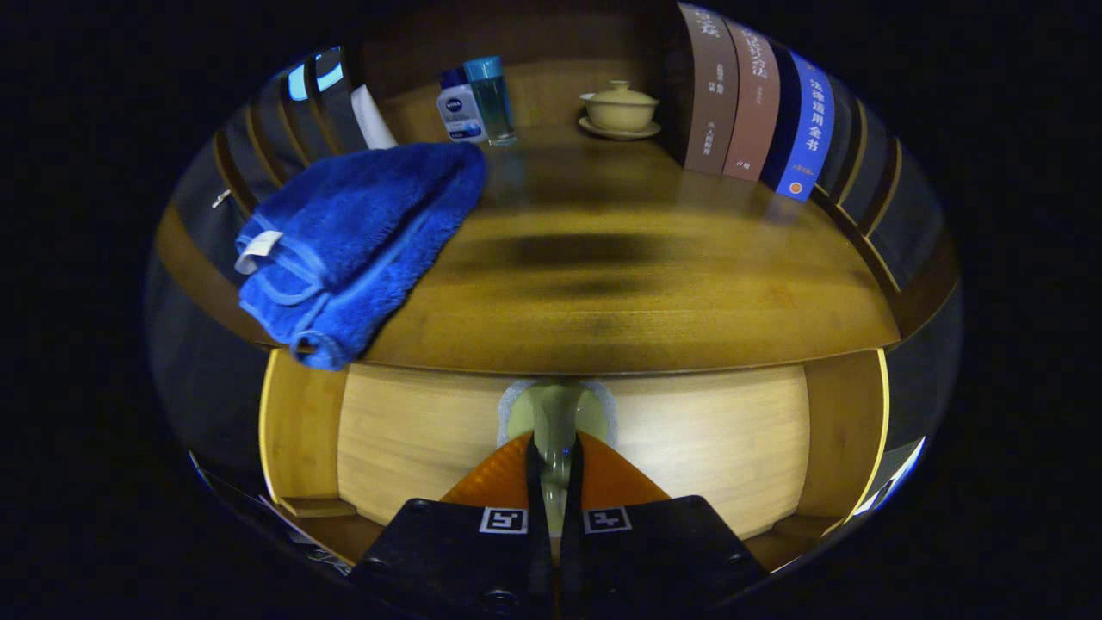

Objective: Pull open the drawer, take out the items inside it, and place them on the countertop above the cabinet.

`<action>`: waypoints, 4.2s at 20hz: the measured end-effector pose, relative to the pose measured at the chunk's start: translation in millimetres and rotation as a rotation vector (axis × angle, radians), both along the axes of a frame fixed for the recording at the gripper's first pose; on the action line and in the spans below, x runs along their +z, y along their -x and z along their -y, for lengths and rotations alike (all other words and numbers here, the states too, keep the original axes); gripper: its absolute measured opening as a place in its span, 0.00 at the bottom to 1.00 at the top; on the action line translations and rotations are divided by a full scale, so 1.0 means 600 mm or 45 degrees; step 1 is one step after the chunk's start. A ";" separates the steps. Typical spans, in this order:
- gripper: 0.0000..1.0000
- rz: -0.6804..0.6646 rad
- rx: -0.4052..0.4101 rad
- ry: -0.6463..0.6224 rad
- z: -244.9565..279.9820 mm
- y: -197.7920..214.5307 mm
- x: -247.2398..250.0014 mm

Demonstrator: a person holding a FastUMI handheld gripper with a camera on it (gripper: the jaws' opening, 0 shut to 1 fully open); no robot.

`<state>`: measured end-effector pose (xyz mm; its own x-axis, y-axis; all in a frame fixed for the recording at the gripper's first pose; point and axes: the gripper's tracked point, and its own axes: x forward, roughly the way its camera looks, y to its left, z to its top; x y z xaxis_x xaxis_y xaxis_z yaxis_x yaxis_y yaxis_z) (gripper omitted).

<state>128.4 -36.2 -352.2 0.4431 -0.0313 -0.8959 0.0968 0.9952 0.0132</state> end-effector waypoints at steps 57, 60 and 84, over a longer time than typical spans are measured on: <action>0.99 1.063 -0.018 -0.067 -0.038 0.089 0.344; 0.99 1.180 0.002 -0.015 -0.045 0.179 0.332; 0.97 1.020 -0.108 0.071 -0.022 0.274 0.013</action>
<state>-36.1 -22.9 -344.3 0.9441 -0.1291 -0.3034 0.1545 0.9861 0.0611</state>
